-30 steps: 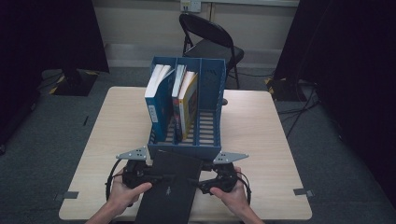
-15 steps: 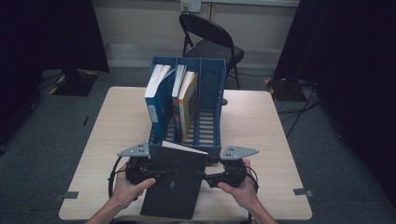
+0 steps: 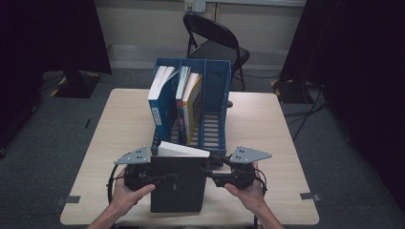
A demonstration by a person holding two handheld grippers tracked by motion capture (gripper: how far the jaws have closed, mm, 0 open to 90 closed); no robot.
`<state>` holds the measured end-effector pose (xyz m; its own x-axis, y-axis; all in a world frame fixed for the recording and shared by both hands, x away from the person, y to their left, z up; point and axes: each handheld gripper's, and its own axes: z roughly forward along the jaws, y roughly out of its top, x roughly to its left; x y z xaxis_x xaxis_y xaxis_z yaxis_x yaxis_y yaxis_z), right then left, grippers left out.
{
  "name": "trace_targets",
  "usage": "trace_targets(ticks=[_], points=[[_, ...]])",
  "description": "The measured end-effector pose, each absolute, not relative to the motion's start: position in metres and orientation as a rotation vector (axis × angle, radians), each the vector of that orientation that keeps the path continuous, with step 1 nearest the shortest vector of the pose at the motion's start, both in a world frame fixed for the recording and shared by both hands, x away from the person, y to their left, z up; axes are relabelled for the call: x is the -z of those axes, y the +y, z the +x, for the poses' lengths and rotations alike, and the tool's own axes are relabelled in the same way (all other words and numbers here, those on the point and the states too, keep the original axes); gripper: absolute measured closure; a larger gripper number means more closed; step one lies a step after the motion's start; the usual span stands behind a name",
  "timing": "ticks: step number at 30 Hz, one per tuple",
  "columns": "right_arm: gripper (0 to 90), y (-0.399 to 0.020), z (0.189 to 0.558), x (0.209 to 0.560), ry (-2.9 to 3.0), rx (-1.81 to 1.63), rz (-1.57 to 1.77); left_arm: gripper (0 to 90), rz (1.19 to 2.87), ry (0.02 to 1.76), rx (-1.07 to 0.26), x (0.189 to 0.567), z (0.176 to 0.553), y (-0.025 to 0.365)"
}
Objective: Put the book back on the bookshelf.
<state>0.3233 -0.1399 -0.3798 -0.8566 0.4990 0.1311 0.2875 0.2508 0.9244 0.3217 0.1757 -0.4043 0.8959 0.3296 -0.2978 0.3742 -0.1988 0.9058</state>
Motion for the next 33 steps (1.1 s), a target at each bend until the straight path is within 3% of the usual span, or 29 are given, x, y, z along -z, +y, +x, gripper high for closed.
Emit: trace_targets(ticks=[4,11,20,26,31,33], points=[[46.7,-0.138,0.318,0.382,2.370,-1.679,0.692,65.0,1.828,0.528,-0.013,0.405,0.309,0.180],[41.8,-0.125,0.320,0.390,2.470,-1.675,0.637,64.4,1.833,0.516,-0.037,0.407,0.304,0.181],[42.2,-0.123,0.321,0.385,2.427,-1.601,0.688,63.6,1.814,0.535,-0.030,0.404,0.316,0.176],[46.0,-0.128,0.315,0.378,2.399,-1.563,0.646,53.7,1.817,0.555,-0.072,0.403,0.316,0.172],[46.0,-0.128,0.310,0.380,2.402,-1.597,0.622,53.4,1.821,0.565,-0.089,0.405,0.308,0.180],[45.7,-0.128,0.310,0.381,2.401,-1.610,0.615,48.1,1.831,0.590,-0.124,0.407,0.306,0.187]])
